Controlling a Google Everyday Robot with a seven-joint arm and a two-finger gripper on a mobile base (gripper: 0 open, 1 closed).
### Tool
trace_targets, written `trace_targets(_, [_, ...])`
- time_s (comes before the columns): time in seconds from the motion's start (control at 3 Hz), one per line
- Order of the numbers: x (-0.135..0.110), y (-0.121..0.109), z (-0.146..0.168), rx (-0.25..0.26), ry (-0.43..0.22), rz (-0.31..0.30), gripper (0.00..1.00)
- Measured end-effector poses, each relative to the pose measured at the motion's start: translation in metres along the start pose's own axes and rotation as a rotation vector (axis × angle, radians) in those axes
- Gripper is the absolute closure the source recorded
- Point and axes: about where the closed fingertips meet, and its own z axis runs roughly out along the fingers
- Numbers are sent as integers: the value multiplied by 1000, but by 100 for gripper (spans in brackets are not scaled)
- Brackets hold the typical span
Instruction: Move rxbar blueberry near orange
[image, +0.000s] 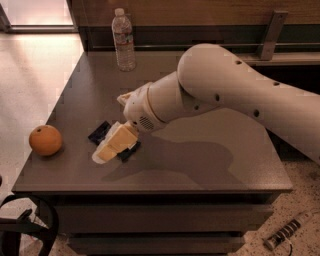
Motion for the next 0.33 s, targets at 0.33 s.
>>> trace_targets(0.33, [0, 0, 0, 0, 0, 0, 0])
